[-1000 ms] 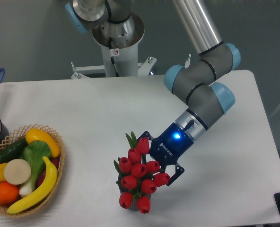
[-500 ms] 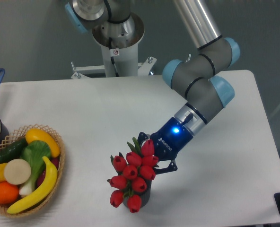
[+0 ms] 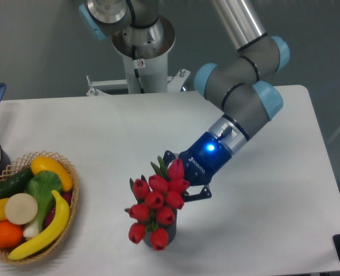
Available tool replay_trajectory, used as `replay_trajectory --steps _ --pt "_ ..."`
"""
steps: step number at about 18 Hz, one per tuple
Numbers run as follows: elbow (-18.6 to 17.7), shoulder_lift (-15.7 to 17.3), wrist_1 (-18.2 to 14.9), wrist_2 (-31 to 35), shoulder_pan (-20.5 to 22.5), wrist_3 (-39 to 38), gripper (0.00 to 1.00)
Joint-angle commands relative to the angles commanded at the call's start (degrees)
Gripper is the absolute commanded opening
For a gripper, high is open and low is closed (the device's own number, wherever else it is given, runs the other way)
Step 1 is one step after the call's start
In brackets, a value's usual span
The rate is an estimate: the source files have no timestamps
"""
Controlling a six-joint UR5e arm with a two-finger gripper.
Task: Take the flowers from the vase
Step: 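Lift the gripped tulips straight up out of the grey vase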
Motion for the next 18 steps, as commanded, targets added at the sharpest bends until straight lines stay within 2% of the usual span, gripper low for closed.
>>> replay_trajectory --steps 3,7,10,18 --pt "0.0 0.8 0.0 -0.4 0.4 0.0 0.0" --pt "0.3 2.3 0.0 -4.7 1.7 0.1 0.0" --pt "0.5 2.7 0.0 -4.7 2.0 0.1 0.0" --pt "3.9 4.1 -0.1 -4.8 3.0 -0.2 0.0"
